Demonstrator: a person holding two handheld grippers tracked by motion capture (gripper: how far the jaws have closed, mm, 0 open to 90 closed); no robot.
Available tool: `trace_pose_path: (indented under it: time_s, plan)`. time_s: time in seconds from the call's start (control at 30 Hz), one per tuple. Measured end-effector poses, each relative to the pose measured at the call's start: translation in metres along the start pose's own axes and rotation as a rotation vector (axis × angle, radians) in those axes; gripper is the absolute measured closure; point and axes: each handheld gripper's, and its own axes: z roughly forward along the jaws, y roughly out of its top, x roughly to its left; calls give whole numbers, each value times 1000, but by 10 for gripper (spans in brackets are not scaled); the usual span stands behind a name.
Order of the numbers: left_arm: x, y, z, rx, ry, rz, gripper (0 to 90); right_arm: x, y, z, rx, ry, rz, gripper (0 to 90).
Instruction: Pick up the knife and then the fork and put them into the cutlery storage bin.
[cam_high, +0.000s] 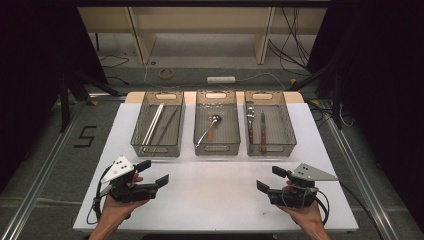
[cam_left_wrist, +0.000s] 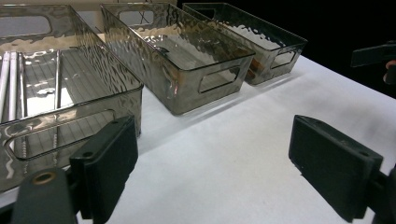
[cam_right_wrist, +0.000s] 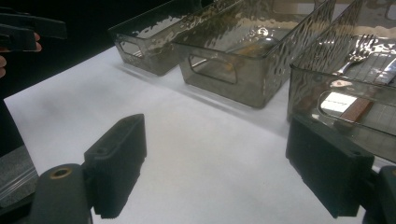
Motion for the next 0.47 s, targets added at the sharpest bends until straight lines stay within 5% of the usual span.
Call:
trace_pose_path:
  time_s: [0.47]
  plan:
    - [0,0,0,1,0,-2,152,0,1,-1,3,-4,-4,215]
